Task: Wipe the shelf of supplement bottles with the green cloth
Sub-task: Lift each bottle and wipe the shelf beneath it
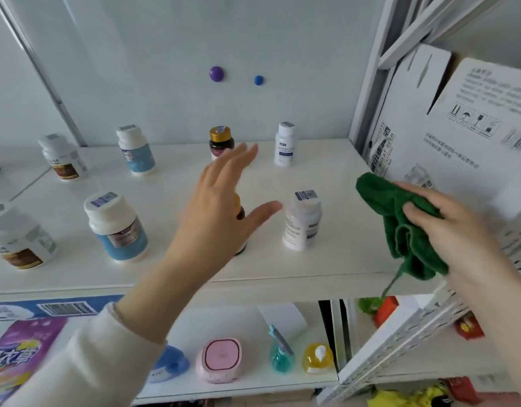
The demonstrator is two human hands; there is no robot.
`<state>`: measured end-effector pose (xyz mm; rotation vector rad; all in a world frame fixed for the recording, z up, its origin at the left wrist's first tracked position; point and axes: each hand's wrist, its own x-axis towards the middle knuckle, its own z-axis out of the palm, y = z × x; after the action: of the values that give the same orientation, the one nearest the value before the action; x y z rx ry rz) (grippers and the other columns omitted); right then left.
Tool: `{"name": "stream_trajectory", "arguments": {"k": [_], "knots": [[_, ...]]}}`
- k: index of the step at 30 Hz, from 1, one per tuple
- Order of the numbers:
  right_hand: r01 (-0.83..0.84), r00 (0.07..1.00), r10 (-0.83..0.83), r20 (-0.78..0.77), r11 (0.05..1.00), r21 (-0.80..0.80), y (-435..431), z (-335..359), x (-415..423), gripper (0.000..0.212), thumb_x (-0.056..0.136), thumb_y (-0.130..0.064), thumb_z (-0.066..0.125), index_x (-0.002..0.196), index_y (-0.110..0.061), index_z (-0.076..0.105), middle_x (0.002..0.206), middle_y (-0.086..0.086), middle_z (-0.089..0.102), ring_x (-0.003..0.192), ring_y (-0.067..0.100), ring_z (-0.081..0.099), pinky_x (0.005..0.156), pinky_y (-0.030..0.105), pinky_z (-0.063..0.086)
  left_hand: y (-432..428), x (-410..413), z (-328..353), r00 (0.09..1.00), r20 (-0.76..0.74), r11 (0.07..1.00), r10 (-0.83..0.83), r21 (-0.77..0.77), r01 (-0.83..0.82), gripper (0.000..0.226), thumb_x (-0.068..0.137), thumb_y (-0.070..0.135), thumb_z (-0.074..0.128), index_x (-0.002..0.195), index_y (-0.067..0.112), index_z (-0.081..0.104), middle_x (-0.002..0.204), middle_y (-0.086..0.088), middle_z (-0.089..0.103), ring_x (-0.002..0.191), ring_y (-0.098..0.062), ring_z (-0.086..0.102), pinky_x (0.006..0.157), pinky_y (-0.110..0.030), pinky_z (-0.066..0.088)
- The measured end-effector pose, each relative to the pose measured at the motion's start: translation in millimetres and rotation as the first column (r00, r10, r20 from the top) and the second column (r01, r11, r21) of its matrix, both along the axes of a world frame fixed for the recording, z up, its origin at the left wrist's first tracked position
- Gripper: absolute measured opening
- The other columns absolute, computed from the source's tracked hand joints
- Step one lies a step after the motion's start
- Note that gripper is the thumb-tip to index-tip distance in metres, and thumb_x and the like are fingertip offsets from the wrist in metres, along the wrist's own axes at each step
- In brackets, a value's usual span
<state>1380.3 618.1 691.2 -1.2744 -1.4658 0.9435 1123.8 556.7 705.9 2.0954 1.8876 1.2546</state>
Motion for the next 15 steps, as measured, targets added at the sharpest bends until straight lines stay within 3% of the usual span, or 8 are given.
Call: {"name": "stream_trajectory", "arguments": {"k": [2, 4, 7, 9, 12, 14, 15], "knots": [[0.118, 0.969, -0.127, 0.213, 0.991, 0.058, 24.5, -10.1, -1.5, 0.034, 0.091, -0.015, 0.050, 0.106, -0.044, 0.060, 0.118, -0.003, 0.060, 0.105, 0.019, 0.057, 0.090, 0.032, 0.046, 8.1, 26.0, -2.3, 0.991, -0.058, 0.993, -0.119, -0.031, 0.118, 0.075, 0.072, 0.060, 0.052, 0.138, 0.027, 0.035, 0.148, 0.004, 0.035, 0.134, -0.015, 0.034, 0.103, -0.027, 0.029], [0.161, 0.861, -0.182, 0.475, 0.983, 0.084, 41.3, -23.0, -9.4, 0.038, 0.091, -0.015, 0.049, 0.128, -0.024, 0.050, 0.132, 0.006, 0.052, 0.122, 0.026, 0.047, 0.100, 0.028, 0.033, 19.8, 47.7, -10.3, 0.983, -0.057, 0.976, -0.172, -0.144, 0.162, 0.071, 0.077, 0.050, 0.058, 0.139, 0.025, 0.033, 0.150, 0.002, 0.031, 0.134, -0.016, 0.033, 0.104, -0.026, 0.029], [0.055, 0.724, -0.080, 0.686, 0.997, 0.058, 43.5, -43.3, -27.9, 0.045, 0.091, -0.015, 0.049, 0.135, -0.020, 0.042, 0.141, 0.003, 0.045, 0.130, 0.023, 0.038, 0.107, 0.030, 0.026, 39.6, 55.1, -19.4, 0.987, 0.066, 0.960, -0.146, -0.232, 0.158, 0.060, 0.081, 0.038, 0.062, 0.135, 0.024, 0.038, 0.138, 0.002, 0.042, 0.119, -0.014, 0.046, 0.091, -0.018, 0.036], [-0.137, 0.714, 0.045, 0.698, 0.988, 0.076, 28.0, -50.6, -40.6, 0.044, 0.089, -0.014, 0.052, 0.131, -0.026, 0.047, 0.135, -0.010, 0.048, 0.125, 0.013, 0.040, 0.103, 0.020, 0.024, 46.9, 51.9, -17.0, 0.976, 0.166, 0.951, -0.140, -0.253, 0.179, 0.050, 0.081, 0.033, 0.064, 0.127, 0.024, 0.045, 0.119, 0.004, 0.052, 0.098, -0.010, 0.051, 0.072, -0.007, 0.037], [-0.366, 0.714, 0.205, 0.669, 0.925, 0.107, 6.3, -54.8, -51.3, 0.043, 0.085, -0.014, 0.058, 0.124, -0.030, 0.054, 0.117, -0.028, 0.046, 0.109, -0.009, 0.037, 0.096, 0.002, 0.020, 53.7, 42.7, 4.7, 0.959, 0.259, 0.961, -0.112, -0.217, 0.170, 0.041, 0.078, 0.035, 0.065, 0.117, 0.029, 0.053, 0.093, 0.016, 0.055, 0.079, 0.000, 0.054, 0.062, 0.005, 0.034], [-0.324, 0.805, 0.193, 0.561, 0.935, 0.142, 22.3, -46.5, -45.3, 0.039, 0.083, -0.011, 0.060, 0.119, -0.028, 0.059, 0.111, -0.028, 0.049, 0.103, -0.011, 0.039, 0.088, -0.008, 0.020, 59.5, 32.3, 28.9, 0.955, 0.275, 0.978, -0.111, -0.139, 0.154, 0.034, 0.076, 0.041, 0.062, 0.109, 0.035, 0.054, 0.086, 0.023, 0.056, 0.075, 0.012, 0.056, 0.059, 0.006, 0.037], [-0.221, 0.861, 0.105, 0.497, 0.958, 0.181, 41.9, -41.8, -39.6, 0.037, 0.083, -0.010, 0.060, 0.117, -0.024, 0.062, 0.109, -0.021, 0.055, 0.102, -0.005, 0.044, 0.085, -0.004, 0.027, 62.4, 26.4, 39.8, 0.953, 0.280, 0.985, -0.112, -0.098, 0.145, 0.032, 0.076, 0.042, 0.061, 0.106, 0.036, 0.053, 0.088, 0.024, 0.058, 0.078, 0.015, 0.056, 0.062, 0.002, 0.041]]}}
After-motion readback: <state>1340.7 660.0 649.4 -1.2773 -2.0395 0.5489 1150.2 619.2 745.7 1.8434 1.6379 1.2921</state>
